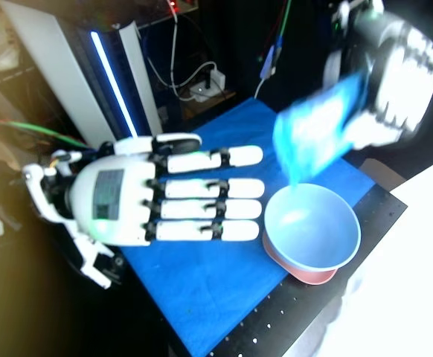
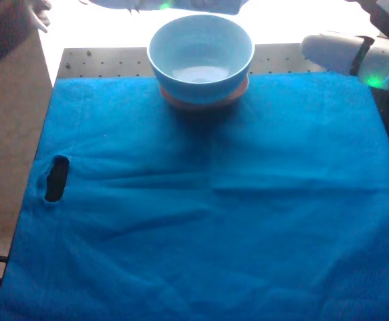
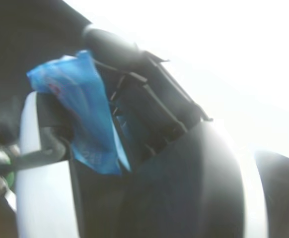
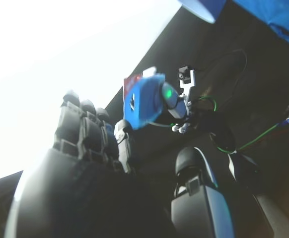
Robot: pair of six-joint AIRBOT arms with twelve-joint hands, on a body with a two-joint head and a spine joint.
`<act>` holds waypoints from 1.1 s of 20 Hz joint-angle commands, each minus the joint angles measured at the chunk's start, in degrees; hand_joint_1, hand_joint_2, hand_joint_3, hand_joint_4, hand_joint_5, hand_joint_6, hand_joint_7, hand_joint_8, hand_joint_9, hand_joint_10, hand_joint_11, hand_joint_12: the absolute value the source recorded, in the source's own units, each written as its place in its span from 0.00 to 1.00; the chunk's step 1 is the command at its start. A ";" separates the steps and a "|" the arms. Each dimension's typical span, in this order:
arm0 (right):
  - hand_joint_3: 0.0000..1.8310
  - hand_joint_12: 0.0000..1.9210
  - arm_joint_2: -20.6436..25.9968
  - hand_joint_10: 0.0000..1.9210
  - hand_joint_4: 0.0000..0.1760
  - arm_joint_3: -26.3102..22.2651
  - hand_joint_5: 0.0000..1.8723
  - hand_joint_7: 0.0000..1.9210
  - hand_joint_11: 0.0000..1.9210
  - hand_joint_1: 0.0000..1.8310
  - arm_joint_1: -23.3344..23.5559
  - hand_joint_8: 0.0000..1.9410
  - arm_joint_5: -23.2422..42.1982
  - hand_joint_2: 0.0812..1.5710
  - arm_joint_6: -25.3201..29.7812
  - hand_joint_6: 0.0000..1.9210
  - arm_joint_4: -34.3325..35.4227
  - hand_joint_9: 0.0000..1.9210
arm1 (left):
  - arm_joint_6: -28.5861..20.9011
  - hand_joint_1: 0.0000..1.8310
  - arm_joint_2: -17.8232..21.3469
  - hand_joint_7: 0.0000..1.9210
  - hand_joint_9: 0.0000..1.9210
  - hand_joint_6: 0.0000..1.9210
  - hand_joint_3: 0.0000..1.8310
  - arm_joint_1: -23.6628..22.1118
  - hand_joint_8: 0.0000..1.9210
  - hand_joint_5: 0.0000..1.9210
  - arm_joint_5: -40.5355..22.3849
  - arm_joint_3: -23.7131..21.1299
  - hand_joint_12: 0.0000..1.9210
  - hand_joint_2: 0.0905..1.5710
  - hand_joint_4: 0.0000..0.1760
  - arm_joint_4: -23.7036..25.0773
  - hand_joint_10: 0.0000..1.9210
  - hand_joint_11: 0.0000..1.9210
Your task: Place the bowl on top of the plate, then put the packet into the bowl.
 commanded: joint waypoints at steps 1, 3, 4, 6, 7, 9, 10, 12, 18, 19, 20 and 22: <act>0.01 0.00 -0.46 0.00 0.58 0.20 0.04 0.00 0.00 0.10 0.32 0.00 6.77 0.83 0.28 0.00 1.83 0.00 | -0.19 0.70 -0.46 0.59 0.59 0.52 0.00 -1.41 0.40 0.48 -5.32 0.70 0.57 0.67 0.00 -1.72 0.38 0.55; 0.00 0.00 -1.00 0.00 0.71 0.39 0.04 0.00 0.00 0.09 0.30 0.00 7.19 0.82 0.28 0.00 2.04 0.00 | -0.19 0.69 -3.35 0.55 0.53 0.53 0.00 -1.39 0.50 0.46 -1.96 3.66 0.62 0.69 0.00 -1.76 0.42 0.46; 0.00 0.00 -1.07 0.00 0.67 0.37 0.04 0.00 0.00 0.08 0.30 0.00 7.39 0.82 0.28 0.00 2.10 0.00 | -0.19 0.68 -4.00 0.56 0.57 0.49 0.00 -1.09 0.51 0.48 -1.00 4.37 0.61 0.69 0.00 -1.76 0.36 0.49; 0.01 0.00 -1.29 0.00 0.61 0.38 0.03 0.00 0.00 0.07 0.26 0.00 7.61 0.84 0.28 0.00 2.15 0.00 | -0.19 0.68 -5.32 0.57 0.56 0.46 0.00 0.03 0.48 0.50 0.39 5.84 0.59 0.68 0.00 -2.30 0.29 0.44; 0.01 0.00 -1.42 0.00 0.64 0.38 0.03 0.00 0.00 0.09 0.15 0.00 7.63 0.85 0.28 0.00 2.21 0.00 | -0.20 0.68 -6.08 0.56 0.56 0.49 0.00 0.65 0.52 0.48 1.56 6.77 0.57 0.69 0.00 -2.62 0.27 0.44; 0.00 0.00 -1.56 0.00 0.61 0.39 0.02 0.00 0.00 0.14 0.05 0.00 7.64 0.85 0.28 0.00 2.21 0.00 | -0.20 0.53 -6.59 0.25 0.27 0.05 0.00 1.27 0.07 0.24 2.42 7.32 0.44 0.60 0.49 -2.62 0.06 0.11; 0.00 0.00 -1.61 0.00 0.64 0.39 0.02 0.00 0.00 0.14 0.02 0.00 7.64 0.85 0.28 0.00 2.21 0.00 | -0.20 0.50 -6.74 0.19 0.19 0.01 0.00 1.49 0.01 0.19 2.70 7.48 0.37 0.58 0.77 -2.62 0.01 0.03; 0.00 0.00 -1.65 0.00 0.66 0.38 0.03 0.00 0.00 0.15 0.00 0.00 7.64 0.84 0.29 0.00 2.22 0.00 | -0.20 0.44 -6.79 0.09 0.09 0.00 0.00 1.82 0.00 0.11 2.94 7.48 0.23 0.57 0.95 -2.62 0.00 0.00; 0.00 0.00 -1.71 0.00 0.67 0.22 0.04 0.00 0.00 0.18 -0.74 0.00 7.66 0.86 0.29 0.00 2.91 0.00 | -0.20 0.44 -6.13 0.00 0.01 0.00 0.00 3.89 0.00 0.00 2.37 6.54 0.02 0.54 1.00 -3.59 0.00 0.00; 0.00 0.00 -1.71 0.00 0.67 0.19 0.04 0.00 0.00 0.17 -0.94 0.00 7.82 0.85 0.29 0.00 3.04 0.00 | -0.20 0.41 -5.49 0.00 0.00 0.00 0.00 4.42 0.00 0.00 1.22 5.70 0.00 0.54 1.00 -3.95 0.00 0.00; 0.00 0.00 -1.68 0.00 0.69 0.15 0.04 0.00 0.00 0.18 -1.03 0.00 8.00 0.86 0.29 0.00 3.16 0.00 | -0.20 0.42 -4.89 0.00 0.00 0.00 0.00 4.79 0.00 0.00 0.27 4.95 0.00 0.54 1.00 -4.14 0.00 0.00; 0.00 0.00 -1.22 0.00 0.87 -0.03 0.01 0.00 0.00 0.18 -2.22 0.00 10.85 0.84 0.29 0.00 3.50 0.00 | 0.04 0.38 -2.53 0.00 0.00 0.00 0.00 5.97 0.00 0.00 -3.22 2.08 0.00 0.53 1.00 -4.79 0.00 0.00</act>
